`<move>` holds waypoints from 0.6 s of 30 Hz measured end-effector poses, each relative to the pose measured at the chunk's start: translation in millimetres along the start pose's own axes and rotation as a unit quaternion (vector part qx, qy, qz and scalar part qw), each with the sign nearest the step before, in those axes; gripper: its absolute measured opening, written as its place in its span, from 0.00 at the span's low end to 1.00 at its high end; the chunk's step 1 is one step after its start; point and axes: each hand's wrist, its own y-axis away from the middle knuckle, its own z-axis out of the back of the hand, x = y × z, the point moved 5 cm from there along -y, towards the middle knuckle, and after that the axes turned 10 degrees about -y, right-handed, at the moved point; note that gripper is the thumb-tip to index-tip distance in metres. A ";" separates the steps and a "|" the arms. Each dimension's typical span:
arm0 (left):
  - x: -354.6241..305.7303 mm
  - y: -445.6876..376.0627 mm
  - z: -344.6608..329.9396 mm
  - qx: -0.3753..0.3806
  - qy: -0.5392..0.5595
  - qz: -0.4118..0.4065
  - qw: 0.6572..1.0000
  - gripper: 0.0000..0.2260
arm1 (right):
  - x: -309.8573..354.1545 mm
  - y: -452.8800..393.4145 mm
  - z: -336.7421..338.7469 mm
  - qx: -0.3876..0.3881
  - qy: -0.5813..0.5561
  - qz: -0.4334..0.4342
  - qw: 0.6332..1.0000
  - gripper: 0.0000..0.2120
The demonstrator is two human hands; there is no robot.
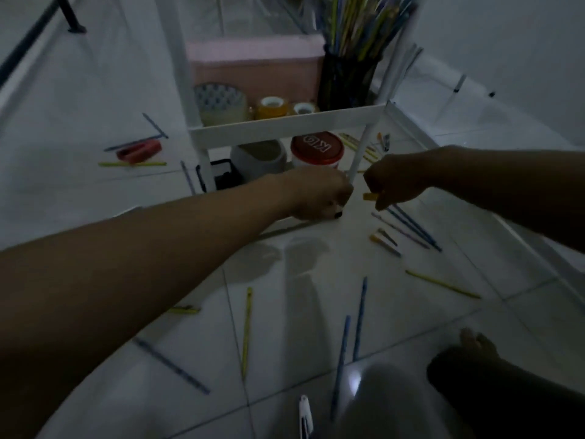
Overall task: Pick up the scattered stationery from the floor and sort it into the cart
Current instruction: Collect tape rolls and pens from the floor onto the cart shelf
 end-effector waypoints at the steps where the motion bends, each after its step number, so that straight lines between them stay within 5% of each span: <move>1: 2.5 9.7 4.4 -0.024 0.020 0.011 0.999 0.09 | 9.8 5.2 6.4 0.001 -0.011 0.002 1.000 0.18; 6: 19.7 56.1 10.6 -0.087 -0.022 0.035 0.995 0.15 | 52.9 25.0 44.4 -0.073 -0.075 0.058 0.993 0.12; 9: 29.7 76.6 17.7 -0.139 -0.074 0.061 0.986 0.21 | 78.3 27.1 60.7 -0.130 -0.104 0.110 0.980 0.22; 18: 47.0 114.3 69.0 -0.143 -0.187 0.121 0.964 0.15 | 91.2 43.1 67.9 -0.233 -0.201 0.190 0.932 0.25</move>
